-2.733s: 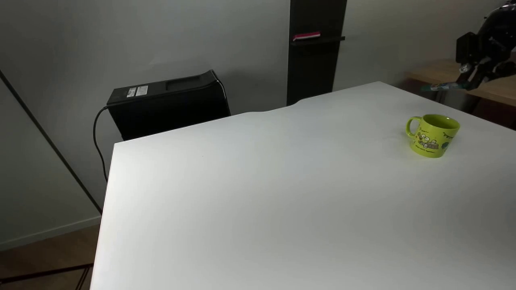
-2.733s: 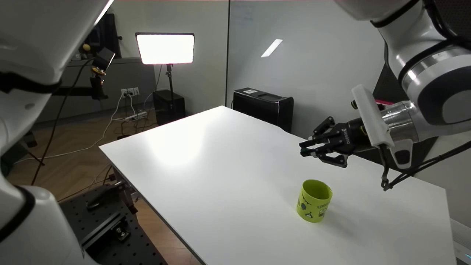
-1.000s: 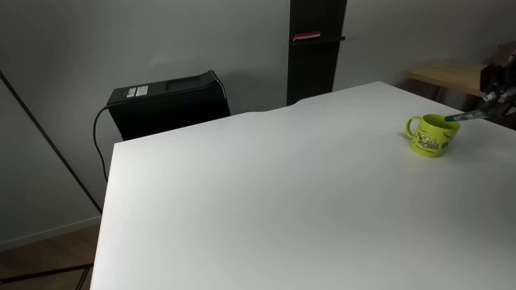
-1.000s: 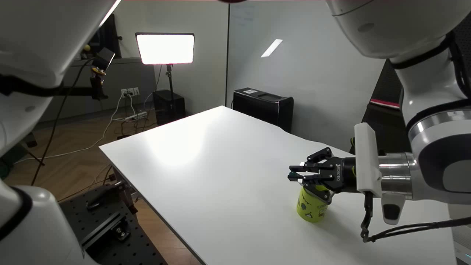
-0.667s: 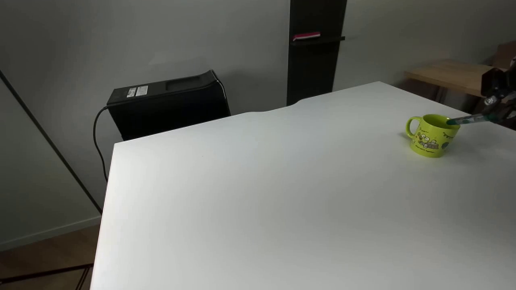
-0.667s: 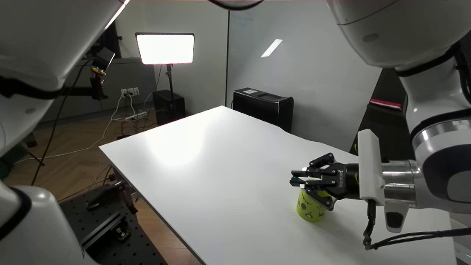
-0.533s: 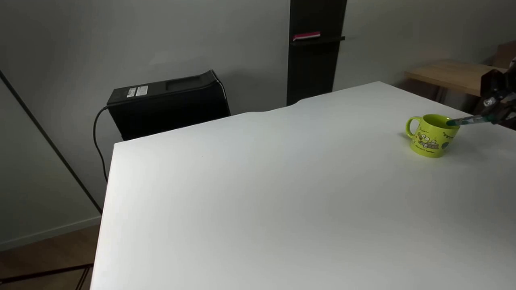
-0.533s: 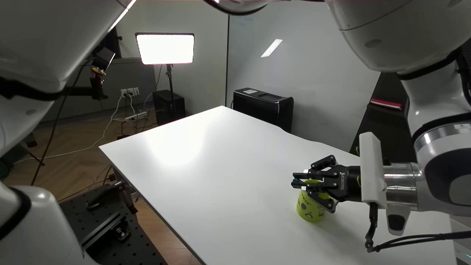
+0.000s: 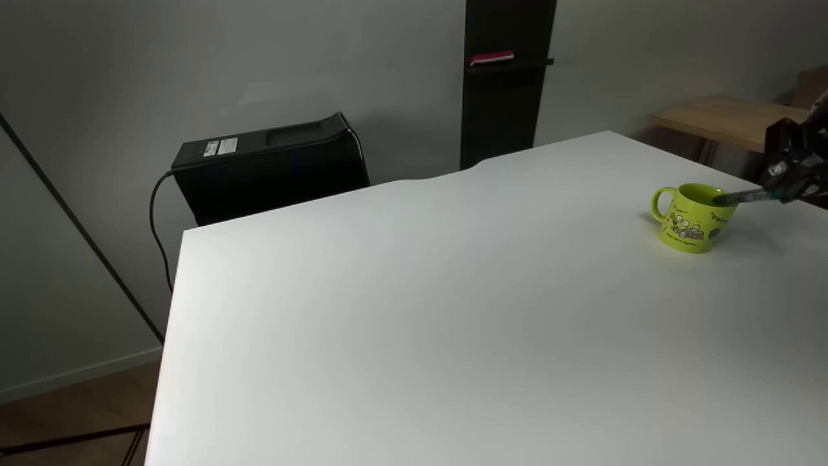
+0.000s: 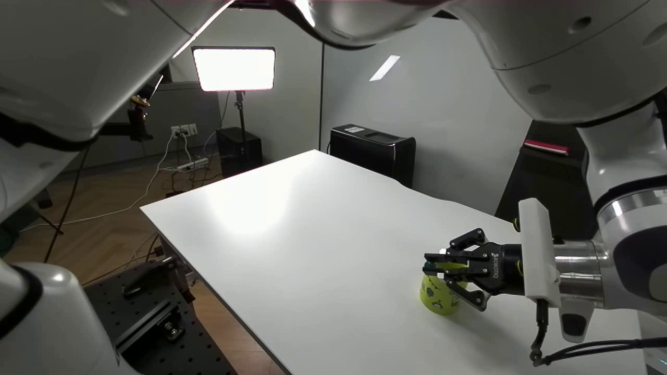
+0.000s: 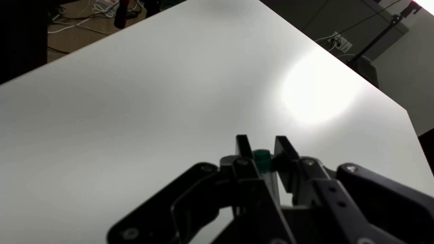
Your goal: Pick the marker and put it in the cup
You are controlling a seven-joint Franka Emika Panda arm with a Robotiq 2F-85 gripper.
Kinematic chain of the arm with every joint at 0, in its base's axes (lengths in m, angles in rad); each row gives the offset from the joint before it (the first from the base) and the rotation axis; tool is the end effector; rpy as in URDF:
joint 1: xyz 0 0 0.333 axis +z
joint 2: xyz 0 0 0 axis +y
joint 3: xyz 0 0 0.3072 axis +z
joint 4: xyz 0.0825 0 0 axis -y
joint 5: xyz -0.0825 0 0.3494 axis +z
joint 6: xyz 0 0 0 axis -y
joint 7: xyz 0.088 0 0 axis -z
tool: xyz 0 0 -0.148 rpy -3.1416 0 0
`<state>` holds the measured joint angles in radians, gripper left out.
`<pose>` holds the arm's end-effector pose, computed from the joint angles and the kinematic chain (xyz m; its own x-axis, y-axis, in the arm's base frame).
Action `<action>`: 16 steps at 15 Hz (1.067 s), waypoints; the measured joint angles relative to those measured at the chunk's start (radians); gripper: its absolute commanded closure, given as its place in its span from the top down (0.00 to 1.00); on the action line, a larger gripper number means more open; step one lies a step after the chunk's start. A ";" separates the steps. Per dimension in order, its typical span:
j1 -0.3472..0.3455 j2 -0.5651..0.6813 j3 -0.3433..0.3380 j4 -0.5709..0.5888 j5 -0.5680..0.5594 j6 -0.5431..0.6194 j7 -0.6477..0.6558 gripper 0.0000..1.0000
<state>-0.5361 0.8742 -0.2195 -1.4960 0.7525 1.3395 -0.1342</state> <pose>0.4745 -0.2774 0.1434 0.5683 -0.2956 -0.7679 -0.8105 -0.3621 -0.4605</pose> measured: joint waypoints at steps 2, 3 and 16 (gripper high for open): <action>-0.001 0.016 0.002 0.019 0.000 -0.002 0.000 0.06; -0.001 0.024 0.004 0.027 0.000 -0.003 0.000 0.48; 0.067 -0.008 0.013 0.057 -0.170 0.057 -0.031 1.00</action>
<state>-0.4688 0.8662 -0.2064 -1.4395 0.5826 1.3969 -0.1648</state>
